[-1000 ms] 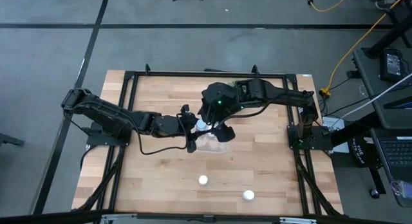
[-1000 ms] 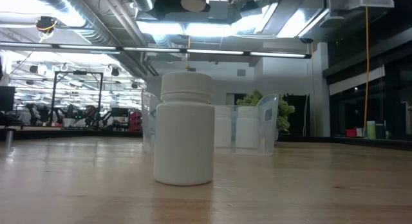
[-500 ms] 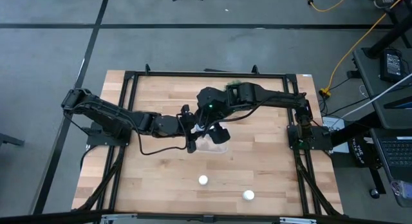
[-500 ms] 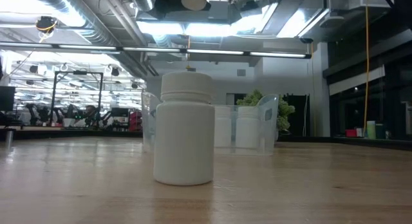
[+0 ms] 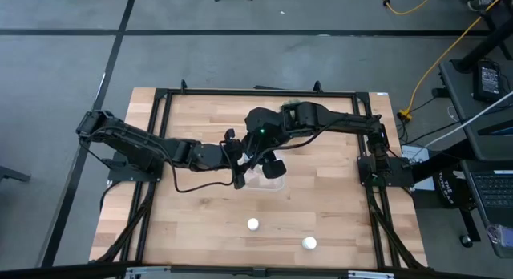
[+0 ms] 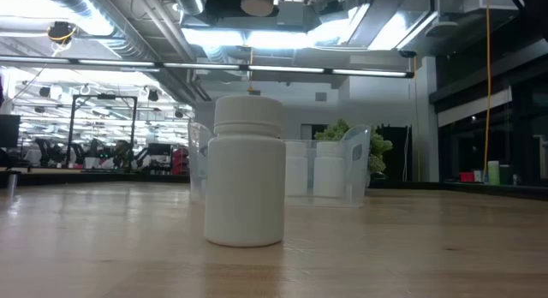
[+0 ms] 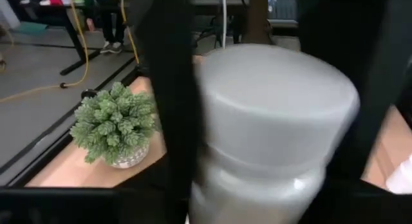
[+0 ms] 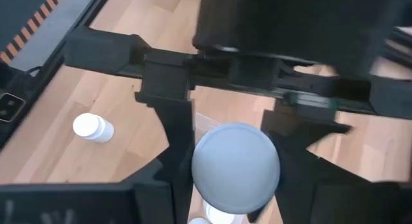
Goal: Pick and place pill bottles into a basket
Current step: Adjust the white pill bottle in the bin
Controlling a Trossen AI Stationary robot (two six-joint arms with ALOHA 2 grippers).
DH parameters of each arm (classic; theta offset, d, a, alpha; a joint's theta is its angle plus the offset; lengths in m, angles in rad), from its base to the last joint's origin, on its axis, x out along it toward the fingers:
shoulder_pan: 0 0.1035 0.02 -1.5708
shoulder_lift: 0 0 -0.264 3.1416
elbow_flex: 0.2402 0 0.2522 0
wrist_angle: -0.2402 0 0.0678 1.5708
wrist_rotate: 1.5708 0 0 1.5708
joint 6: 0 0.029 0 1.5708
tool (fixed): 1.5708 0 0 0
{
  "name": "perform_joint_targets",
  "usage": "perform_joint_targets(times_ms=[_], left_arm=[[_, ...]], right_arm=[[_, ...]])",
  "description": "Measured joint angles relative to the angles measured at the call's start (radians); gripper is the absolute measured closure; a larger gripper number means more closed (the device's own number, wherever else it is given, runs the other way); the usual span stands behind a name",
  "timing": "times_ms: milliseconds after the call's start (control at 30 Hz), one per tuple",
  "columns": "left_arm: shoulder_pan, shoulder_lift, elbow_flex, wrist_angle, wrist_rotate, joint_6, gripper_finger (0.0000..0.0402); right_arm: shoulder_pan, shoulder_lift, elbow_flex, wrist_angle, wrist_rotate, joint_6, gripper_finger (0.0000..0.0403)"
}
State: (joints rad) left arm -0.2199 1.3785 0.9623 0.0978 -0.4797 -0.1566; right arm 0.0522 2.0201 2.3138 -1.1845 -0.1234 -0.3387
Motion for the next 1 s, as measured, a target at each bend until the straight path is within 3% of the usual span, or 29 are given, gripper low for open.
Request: perform_joint_targets(times_ms=[200,467,600,800,1000], left_arm=[[0.006,-0.004,0.002,-0.024,0.004,-0.071,0.0142],[0.006,-0.005,0.002,-0.176,0.006,-0.210,0.0131],[-0.002,-0.019,0.002,-0.213,-0.067,-0.227,0.0133],[-0.022,-0.146,0.002,-0.297,-0.181,-0.208,0.0133],[-0.057,-0.338,0.002,-0.323,-0.237,-0.182,0.0133]], right_arm=[[0.001,0.000,0.008,-0.018,0.046,-0.009,0.0249],[-0.013,-0.050,0.042,-0.057,0.143,-0.030,0.0249],[-0.024,-0.063,0.038,-0.088,0.142,0.037,0.0249],[-0.020,-0.070,0.036,-0.150,0.140,0.073,0.0249],[-0.018,-0.056,0.036,-0.081,0.093,0.069,0.0249]])
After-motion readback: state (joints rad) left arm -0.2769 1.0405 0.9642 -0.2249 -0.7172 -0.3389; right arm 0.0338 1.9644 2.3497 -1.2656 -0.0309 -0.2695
